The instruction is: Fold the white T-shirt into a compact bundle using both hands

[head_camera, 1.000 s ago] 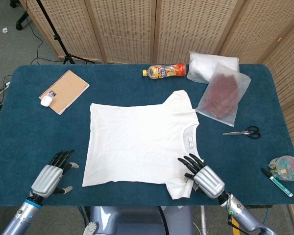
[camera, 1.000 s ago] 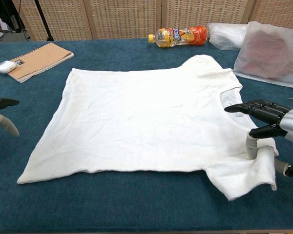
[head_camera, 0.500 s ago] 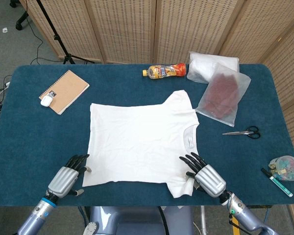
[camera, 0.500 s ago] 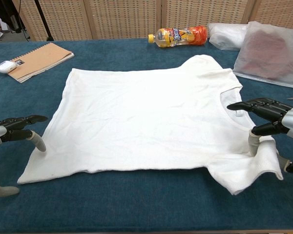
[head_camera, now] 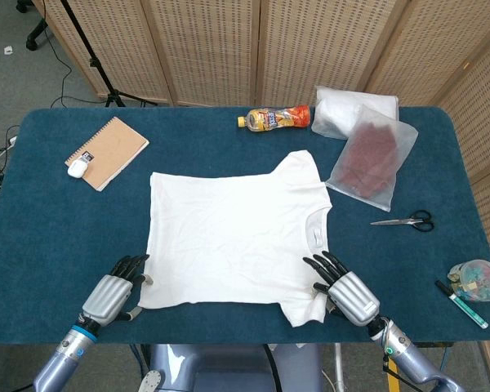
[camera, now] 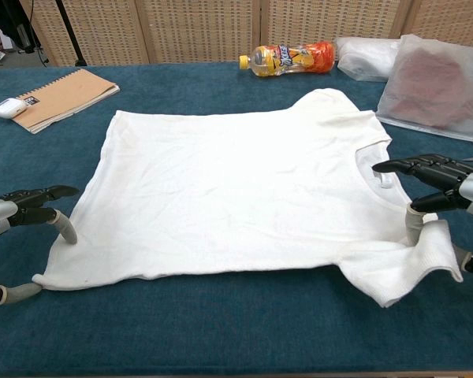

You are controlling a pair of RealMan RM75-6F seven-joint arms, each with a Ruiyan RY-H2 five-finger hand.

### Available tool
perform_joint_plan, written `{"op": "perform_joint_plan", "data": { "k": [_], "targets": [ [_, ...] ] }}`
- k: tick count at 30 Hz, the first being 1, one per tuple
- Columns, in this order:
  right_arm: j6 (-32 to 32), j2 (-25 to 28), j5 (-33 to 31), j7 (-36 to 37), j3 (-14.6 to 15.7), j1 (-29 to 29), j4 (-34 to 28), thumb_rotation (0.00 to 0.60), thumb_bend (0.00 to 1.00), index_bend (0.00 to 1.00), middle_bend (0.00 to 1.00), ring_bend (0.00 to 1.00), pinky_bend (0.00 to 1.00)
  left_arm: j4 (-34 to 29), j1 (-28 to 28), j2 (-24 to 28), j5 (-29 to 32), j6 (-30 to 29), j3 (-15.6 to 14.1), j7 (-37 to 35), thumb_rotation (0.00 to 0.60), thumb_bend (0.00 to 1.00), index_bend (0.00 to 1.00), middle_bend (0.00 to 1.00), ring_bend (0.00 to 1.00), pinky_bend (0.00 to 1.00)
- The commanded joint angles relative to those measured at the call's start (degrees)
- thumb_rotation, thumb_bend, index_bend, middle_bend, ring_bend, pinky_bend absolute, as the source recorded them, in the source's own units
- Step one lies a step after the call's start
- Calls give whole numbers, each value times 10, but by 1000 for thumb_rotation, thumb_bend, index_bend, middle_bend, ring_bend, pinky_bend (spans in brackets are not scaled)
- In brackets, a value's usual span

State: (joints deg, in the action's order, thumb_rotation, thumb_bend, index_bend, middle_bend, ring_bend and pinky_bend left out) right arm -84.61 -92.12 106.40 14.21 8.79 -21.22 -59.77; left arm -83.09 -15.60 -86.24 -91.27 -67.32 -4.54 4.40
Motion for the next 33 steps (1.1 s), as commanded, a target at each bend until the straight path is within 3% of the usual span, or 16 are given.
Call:
{"op": "perform_joint_plan", "data": {
  "k": [1,17,26,33],
  "targets": [
    [0,0,0,0,0,0,0,600,707,595,66,0,0,1,-2,-1,1,2,-1,-1,600,270,360,0,0,0],
    [-6,8,-6,10,-4,0,-4,600,723,595,66,0,0,2,-18,-1,17,30,-6,-23,600,439,484,0,0,0],
    [-9,12,-9,15,-8,0,-7,600,724,595,66,0,0,-1,-22,-6,26,30,-1,-16,600,527,664,0,0,0],
    [-11,14,-8,16,-7,0,-10,600,723,598,66,0,0,-4,-24,-4,32,27,1,-8,600,578,718,0,0,0]
  ]
}}
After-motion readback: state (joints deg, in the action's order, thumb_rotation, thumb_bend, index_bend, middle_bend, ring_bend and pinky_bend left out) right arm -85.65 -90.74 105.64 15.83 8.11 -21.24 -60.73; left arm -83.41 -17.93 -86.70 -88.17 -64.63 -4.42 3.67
